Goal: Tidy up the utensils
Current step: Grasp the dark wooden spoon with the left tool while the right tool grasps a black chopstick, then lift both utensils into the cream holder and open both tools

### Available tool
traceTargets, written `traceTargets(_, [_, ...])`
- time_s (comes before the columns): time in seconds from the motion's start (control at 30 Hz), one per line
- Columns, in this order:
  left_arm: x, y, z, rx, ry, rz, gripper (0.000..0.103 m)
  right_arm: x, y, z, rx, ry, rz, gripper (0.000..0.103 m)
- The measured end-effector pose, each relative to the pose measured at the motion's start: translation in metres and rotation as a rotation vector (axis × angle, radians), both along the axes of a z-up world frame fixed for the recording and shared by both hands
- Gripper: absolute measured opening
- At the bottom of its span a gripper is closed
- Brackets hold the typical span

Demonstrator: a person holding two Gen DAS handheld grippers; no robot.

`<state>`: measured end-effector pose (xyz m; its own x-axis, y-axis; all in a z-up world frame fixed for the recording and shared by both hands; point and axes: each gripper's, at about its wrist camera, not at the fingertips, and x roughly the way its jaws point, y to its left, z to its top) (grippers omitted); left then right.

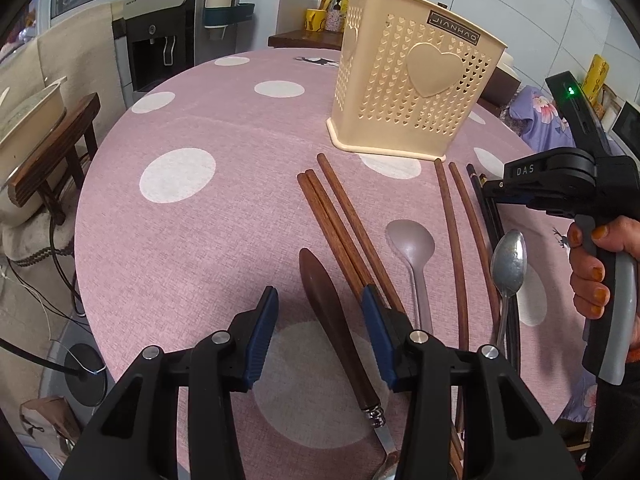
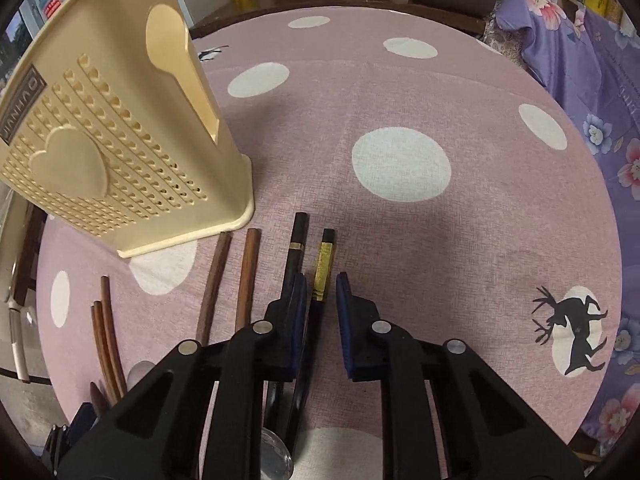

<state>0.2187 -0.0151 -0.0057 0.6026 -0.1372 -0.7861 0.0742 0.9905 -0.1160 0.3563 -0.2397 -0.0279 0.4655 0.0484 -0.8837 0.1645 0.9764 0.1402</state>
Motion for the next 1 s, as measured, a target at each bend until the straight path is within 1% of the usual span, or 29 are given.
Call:
traceTargets(0.13, [0.001, -0.004, -0.001, 0.032, -0.006, 0.004, 0.044, -0.003, 0.009, 0.001, -0.054, -0.006, -0.003, 0.015])
traceTargets(0.2, [0.002, -0.005, -0.002, 0.051, -0.011, 0.008, 0.042, -0.004, 0.010, 0.001, -0.065, -0.006, -0.007, 0.014])
traceTargets(0.27, [0.005, -0.004, -0.002, 0.056, -0.012, 0.018, 0.035, -0.003, 0.009, 0.001, -0.067, 0.000, -0.011, 0.012])
traceTargets(0.33, [0.008, -0.004, -0.002, 0.076, -0.008, 0.026, 0.032, -0.001, 0.007, 0.001, -0.060, 0.007, -0.018, 0.011])
traceTargets(0.43, [0.011, -0.006, -0.001, 0.088, -0.003, 0.029, 0.030, 0.004, 0.005, 0.001, -0.059, 0.018, -0.034, 0.009])
traceTargets(0.5, [0.013, -0.008, -0.001, 0.098, -0.004, 0.030, 0.025, 0.007, 0.007, 0.001, -0.071, 0.021, -0.036, 0.009])
traceTargets(0.53, [0.014, -0.009, -0.001, 0.104, -0.004, 0.032, 0.021, 0.008, 0.008, 0.001, -0.076, 0.020, -0.038, 0.009])
traceTargets(0.67, [0.019, -0.007, 0.000, 0.079, 0.008, 0.036, 0.019, 0.012, 0.006, 0.001, -0.071, 0.012, -0.052, 0.008])
traceTargets(0.83, [0.028, -0.009, 0.001, 0.065, 0.014, 0.030, 0.017, 0.014, 0.000, 0.001, -0.033, -0.003, -0.050, 0.008])
traceTargets(0.93, [0.033, -0.010, 0.006, 0.070, -0.008, 0.029, 0.016, 0.013, -0.005, 0.006, -0.031, -0.042, -0.048, 0.008])
traceTargets(1.0, [0.036, -0.010, 0.013, 0.067, -0.024, 0.027, 0.016, 0.011, -0.006, 0.013, -0.053, -0.083, -0.041, 0.008])
